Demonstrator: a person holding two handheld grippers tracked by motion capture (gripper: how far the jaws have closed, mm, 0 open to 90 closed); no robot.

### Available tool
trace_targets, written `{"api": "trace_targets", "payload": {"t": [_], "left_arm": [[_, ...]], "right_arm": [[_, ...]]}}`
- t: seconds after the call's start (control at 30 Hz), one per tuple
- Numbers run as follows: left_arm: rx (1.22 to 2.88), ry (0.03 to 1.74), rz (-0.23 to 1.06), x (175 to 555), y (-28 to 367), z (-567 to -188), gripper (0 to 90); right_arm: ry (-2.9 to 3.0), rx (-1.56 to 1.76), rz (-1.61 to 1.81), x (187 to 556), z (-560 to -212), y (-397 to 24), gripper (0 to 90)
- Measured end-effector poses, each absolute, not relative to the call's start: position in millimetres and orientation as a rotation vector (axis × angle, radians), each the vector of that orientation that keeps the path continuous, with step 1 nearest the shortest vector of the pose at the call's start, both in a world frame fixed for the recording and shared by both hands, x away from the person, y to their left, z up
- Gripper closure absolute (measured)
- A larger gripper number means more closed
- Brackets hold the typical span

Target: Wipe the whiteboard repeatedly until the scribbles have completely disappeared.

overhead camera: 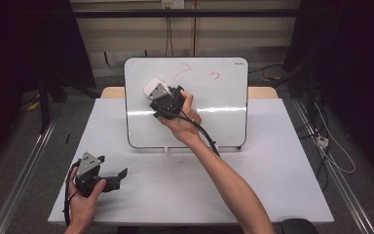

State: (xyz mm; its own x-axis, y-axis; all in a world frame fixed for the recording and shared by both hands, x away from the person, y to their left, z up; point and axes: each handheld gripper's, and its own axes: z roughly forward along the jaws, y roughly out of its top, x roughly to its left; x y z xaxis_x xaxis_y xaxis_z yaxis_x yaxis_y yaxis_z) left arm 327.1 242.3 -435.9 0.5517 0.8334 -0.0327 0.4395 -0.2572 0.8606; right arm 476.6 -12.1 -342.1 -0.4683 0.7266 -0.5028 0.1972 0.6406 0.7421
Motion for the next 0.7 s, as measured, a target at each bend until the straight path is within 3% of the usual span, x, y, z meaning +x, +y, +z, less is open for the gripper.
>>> {"api": "trace_targets", "payload": {"t": [0.7], "left_arm": [[1.881, 1.045, 0.557, 325.3, 244.8, -435.9, 5.2]], "right_arm": [[1.963, 0.777, 0.791, 492.4, -323.8, -11.5, 31.5]]}}
